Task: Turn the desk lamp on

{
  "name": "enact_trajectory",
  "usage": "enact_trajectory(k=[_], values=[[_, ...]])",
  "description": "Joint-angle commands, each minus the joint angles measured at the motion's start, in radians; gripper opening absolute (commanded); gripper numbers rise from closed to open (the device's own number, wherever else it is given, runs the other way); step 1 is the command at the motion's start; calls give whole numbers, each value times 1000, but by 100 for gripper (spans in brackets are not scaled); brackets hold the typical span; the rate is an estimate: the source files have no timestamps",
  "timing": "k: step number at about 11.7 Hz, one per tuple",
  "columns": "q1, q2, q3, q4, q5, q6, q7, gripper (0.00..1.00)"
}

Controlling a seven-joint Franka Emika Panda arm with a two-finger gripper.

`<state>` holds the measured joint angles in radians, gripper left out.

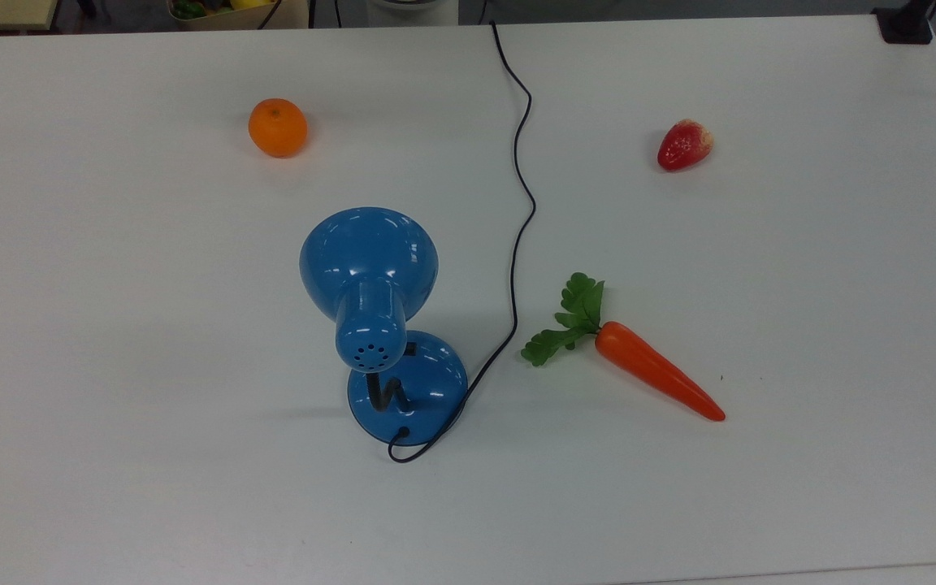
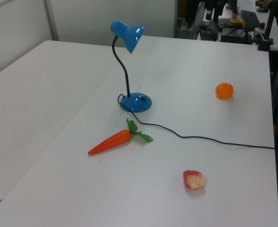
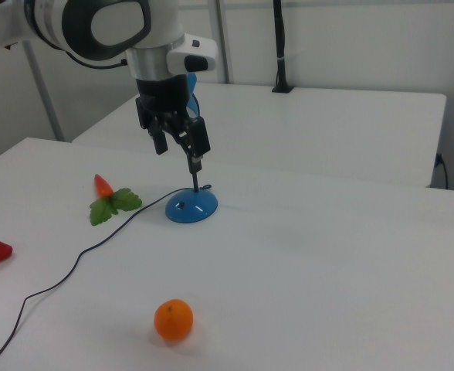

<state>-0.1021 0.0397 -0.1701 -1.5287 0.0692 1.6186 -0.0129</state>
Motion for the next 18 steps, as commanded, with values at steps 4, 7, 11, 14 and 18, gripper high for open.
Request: enact_trajectory(k=[4, 7, 11, 14, 18], values=[[7, -7, -3, 2, 47, -14, -48, 36], [13, -7, -2, -4, 112, 16, -87, 9], [27, 12, 15, -45, 169, 188, -102, 8], [122, 41, 20, -105, 169, 331, -87, 8], [226, 22, 20, -298, 166, 611, -87, 7]])
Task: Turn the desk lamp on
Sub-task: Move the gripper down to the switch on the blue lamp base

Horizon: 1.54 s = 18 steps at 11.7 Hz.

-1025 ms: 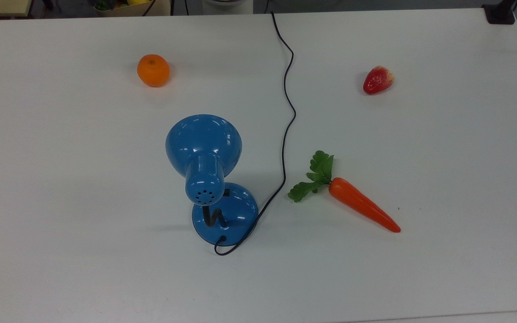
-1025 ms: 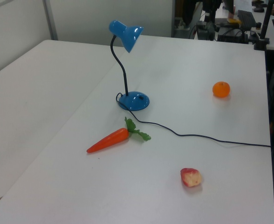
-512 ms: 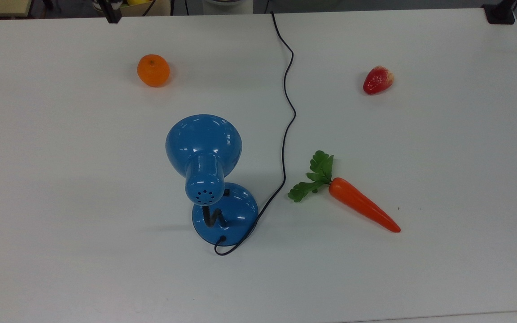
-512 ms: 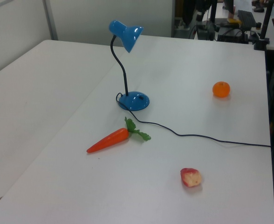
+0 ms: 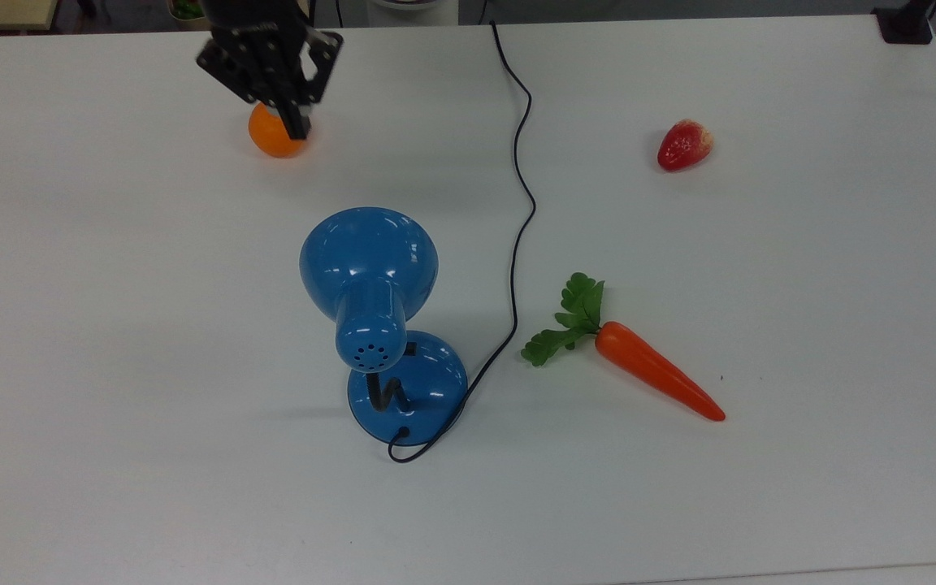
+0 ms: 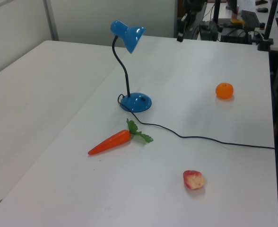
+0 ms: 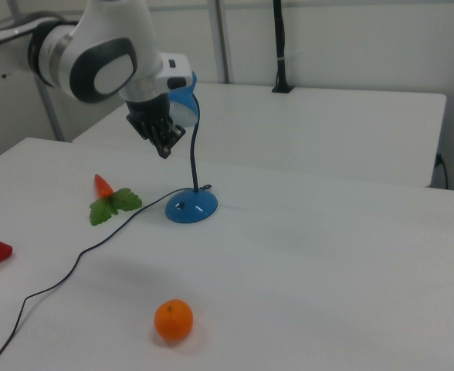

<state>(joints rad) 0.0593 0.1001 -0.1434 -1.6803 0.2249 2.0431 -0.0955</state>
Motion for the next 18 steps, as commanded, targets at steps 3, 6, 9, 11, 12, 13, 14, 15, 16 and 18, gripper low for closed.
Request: enact_trajectory(k=[3, 6, 9, 11, 12, 13, 14, 15, 16, 18], values=[[102, -7, -7, -214, 10, 348, -1, 7], [129, 107, -5, -205, 11, 491, 28, 7], [165, 222, -1, -175, 2, 610, 33, 7], [168, 304, -2, -103, -5, 626, 63, 6], [174, 338, -2, -73, -10, 626, 68, 6], [174, 355, -2, -62, -21, 626, 68, 6], [175, 383, -2, -41, -33, 626, 79, 6], [191, 409, -10, -20, -42, 626, 92, 6], [197, 426, -13, -7, -50, 626, 108, 6], [197, 440, -13, 7, -67, 628, 125, 6]])
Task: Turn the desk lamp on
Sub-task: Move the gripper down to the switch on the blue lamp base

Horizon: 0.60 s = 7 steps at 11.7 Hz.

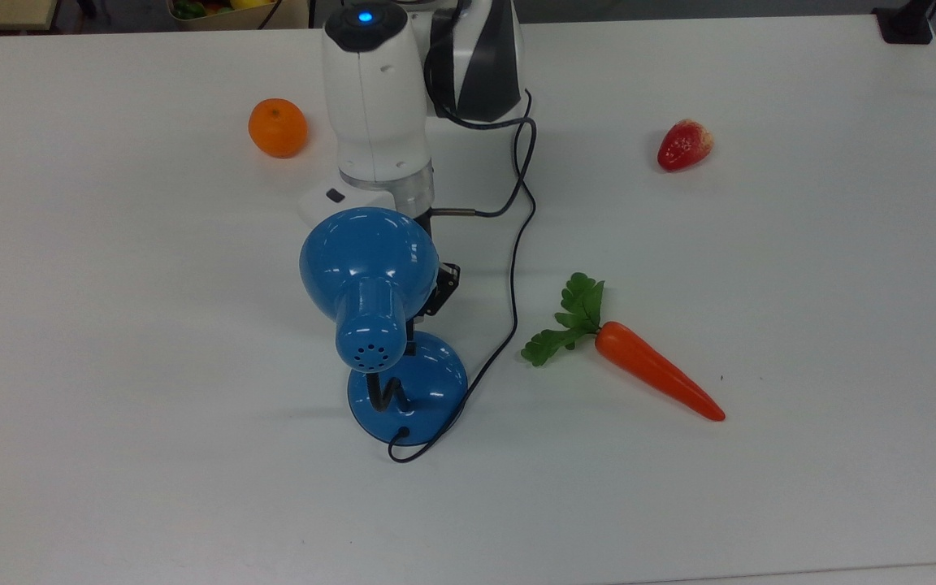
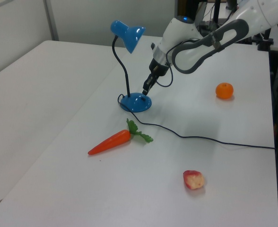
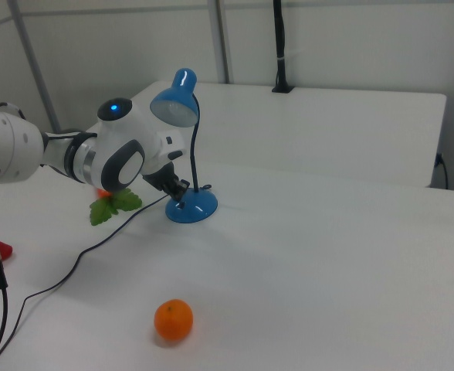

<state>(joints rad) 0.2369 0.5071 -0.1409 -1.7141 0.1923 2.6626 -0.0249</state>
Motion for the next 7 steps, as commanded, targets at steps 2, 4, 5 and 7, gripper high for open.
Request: enact_trajectory(k=[2, 4, 5, 7], values=[[19, 37, -17, 41, -36, 31, 54, 6], [19, 54, -20, 59, -36, 34, 54, 6], [19, 62, -23, 70, -36, 34, 54, 6], [24, 77, -31, 82, -36, 34, 52, 6]])
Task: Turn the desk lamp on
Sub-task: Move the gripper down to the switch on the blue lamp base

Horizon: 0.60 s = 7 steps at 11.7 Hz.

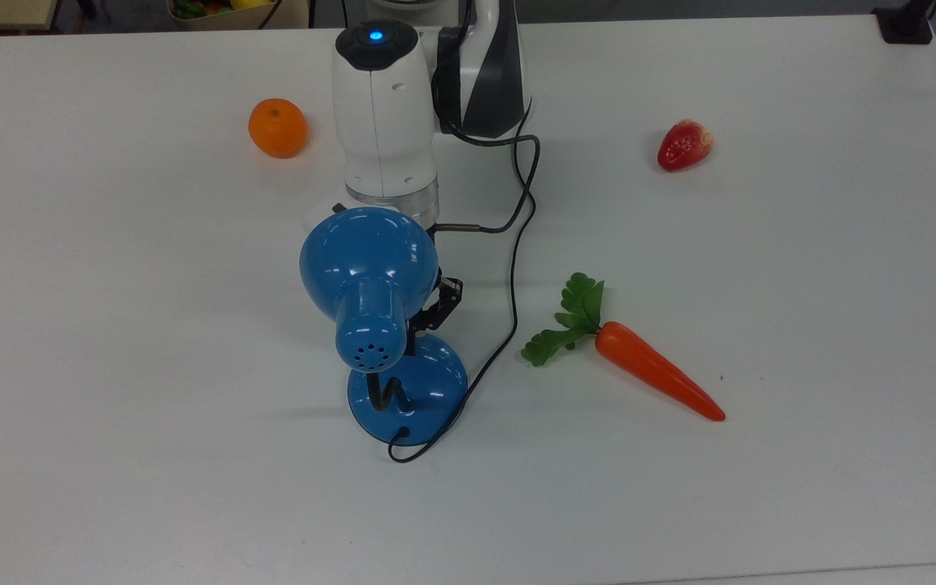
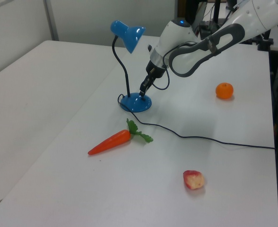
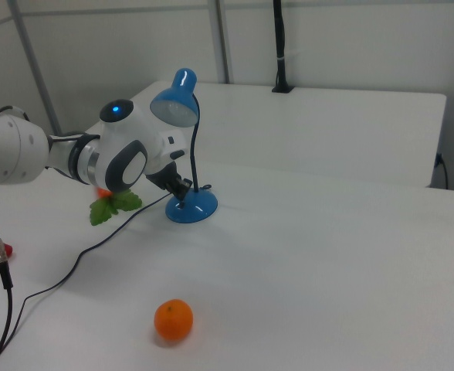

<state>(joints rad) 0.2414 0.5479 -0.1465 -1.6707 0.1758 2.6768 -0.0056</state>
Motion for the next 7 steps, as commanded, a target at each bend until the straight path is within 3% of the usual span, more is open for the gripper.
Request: enact_trajectory(k=[1, 7], values=[[19, 40, -24, 40, -19, 20, 35, 6], [18, 18, -24, 36, -39, 15, 33, 6]])
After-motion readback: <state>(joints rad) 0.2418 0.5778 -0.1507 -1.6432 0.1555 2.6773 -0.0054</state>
